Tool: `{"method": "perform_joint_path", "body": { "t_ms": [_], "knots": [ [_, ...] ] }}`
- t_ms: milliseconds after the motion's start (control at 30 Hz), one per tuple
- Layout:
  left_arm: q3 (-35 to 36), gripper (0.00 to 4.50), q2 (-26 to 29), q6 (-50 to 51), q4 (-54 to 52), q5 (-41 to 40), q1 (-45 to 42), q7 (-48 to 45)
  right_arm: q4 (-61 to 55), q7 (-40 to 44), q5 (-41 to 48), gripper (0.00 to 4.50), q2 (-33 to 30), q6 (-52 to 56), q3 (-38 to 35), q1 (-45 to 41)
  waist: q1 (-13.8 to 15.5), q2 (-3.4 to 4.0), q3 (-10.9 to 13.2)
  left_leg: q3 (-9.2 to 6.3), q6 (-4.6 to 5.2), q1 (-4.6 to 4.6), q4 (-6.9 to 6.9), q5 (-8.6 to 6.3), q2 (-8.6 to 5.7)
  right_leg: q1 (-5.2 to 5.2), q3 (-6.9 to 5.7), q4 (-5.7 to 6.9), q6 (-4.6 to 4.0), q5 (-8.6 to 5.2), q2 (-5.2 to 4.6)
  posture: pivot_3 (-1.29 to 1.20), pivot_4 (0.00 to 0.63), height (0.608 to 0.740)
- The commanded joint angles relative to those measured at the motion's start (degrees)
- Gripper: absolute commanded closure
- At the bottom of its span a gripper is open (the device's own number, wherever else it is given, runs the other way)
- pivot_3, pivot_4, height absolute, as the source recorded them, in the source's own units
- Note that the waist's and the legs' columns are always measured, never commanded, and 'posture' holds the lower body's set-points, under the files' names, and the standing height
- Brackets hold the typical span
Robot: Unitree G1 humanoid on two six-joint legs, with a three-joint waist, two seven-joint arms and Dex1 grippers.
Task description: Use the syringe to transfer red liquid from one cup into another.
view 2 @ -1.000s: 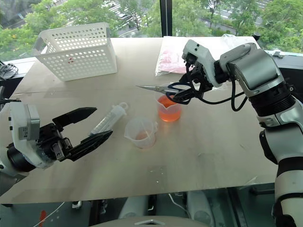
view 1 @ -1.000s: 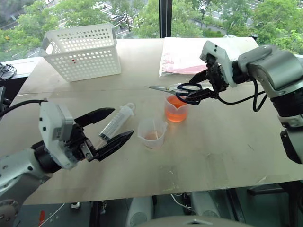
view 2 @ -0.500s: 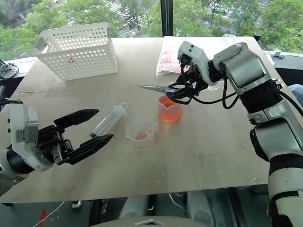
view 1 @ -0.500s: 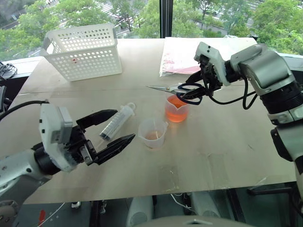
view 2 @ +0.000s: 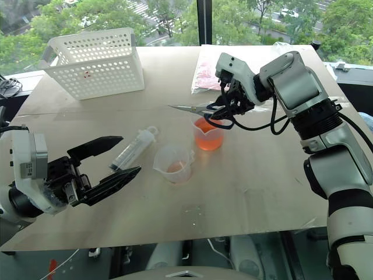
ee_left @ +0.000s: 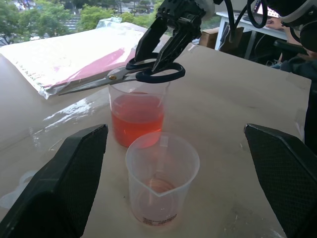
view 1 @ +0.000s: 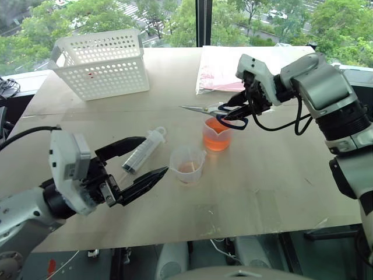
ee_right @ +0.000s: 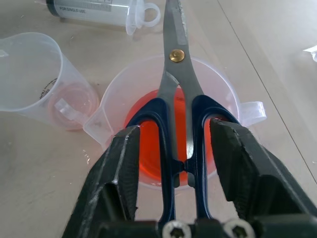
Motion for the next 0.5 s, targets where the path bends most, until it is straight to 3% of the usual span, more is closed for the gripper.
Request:
{"method": "perform_joint_path", "body": {
  "t_ms": [33,500],
  "knots": [
    [1.9,0.00,-0.1,-1.3,-1.2,-0.6,0.5,0.2,-1.1,0.9,-0.6,1.99,-0.1,-1.2,-0.9,-0.7,0.0,0.00,0.0,0.00,0.00,0.00,0.00,0.00,0.00,0.00,0.00,0.00,0.00,0.00,0.00,0.00,0.150,0.740],
    [0.8,0.00,0.1,-1.7,-1.3,-0.5,0.5,0.6,-1.6,1.1,-2.6,1.99,0.3,-2.3,-0.5,0.6,0.0,0.00,0.0,0.00,0.00,0.00,0.00,0.00,0.00,0.00,0.00,0.00,0.00,0.00,0.00,0.00,0.150,0.740]
  ]
}}
